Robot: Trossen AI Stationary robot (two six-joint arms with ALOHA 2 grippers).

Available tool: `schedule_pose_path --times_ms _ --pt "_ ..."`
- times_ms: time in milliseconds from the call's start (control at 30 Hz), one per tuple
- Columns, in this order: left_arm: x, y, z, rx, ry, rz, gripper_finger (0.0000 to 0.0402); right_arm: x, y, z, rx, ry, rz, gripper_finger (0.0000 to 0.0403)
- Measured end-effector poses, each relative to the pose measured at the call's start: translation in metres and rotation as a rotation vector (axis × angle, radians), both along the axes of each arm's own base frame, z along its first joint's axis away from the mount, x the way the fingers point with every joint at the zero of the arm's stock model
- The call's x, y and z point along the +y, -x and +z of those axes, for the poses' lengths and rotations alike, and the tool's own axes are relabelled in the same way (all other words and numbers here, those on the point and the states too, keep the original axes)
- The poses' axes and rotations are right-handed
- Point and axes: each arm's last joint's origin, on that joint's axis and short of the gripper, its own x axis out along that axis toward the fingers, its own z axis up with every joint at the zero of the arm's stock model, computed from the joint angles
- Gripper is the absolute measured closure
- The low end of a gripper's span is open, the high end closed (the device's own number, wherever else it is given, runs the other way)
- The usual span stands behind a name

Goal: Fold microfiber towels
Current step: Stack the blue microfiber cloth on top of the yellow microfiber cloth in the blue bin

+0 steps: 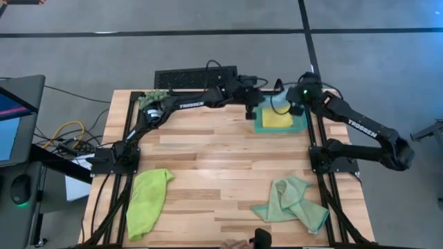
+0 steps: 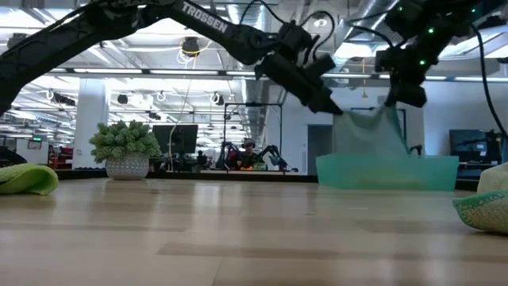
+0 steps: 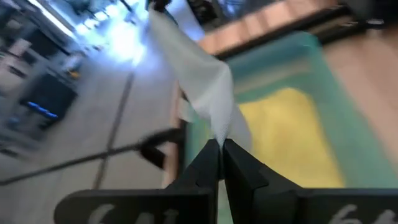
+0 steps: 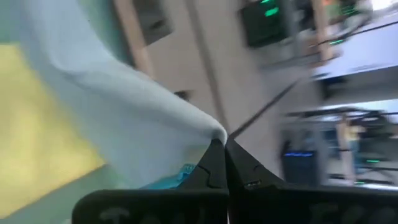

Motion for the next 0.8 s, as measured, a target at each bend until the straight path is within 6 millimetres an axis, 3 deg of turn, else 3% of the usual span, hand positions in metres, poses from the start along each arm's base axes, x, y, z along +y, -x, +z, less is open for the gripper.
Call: schedule_pose_path --times_ms 267,467,600,800 --pt "0.037 0.013 0.045 -0.100 -0.080 0.063 0.0401 -0.023 0.011 0.026 -0.027 0.212 -0.016 0.0401" --pt "0.042 0.018 0.066 -0.129 -0.150 0.068 0.0401 -0.028 0.010 0.029 -0.107 0.222 -0.055 0.0402" --pt "0.042 0.019 0.064 -0.094 -0.142 0.063 0.0401 -0.033 0.002 0.021 -0.102 0.198 -0.105 0.0402" --pt "0.051 0.021 0.031 -0.030 -0.134 0.091 0.0401 -0.044 -0.008 -0.005 -0.022 0.123 -0.159 0.0402"
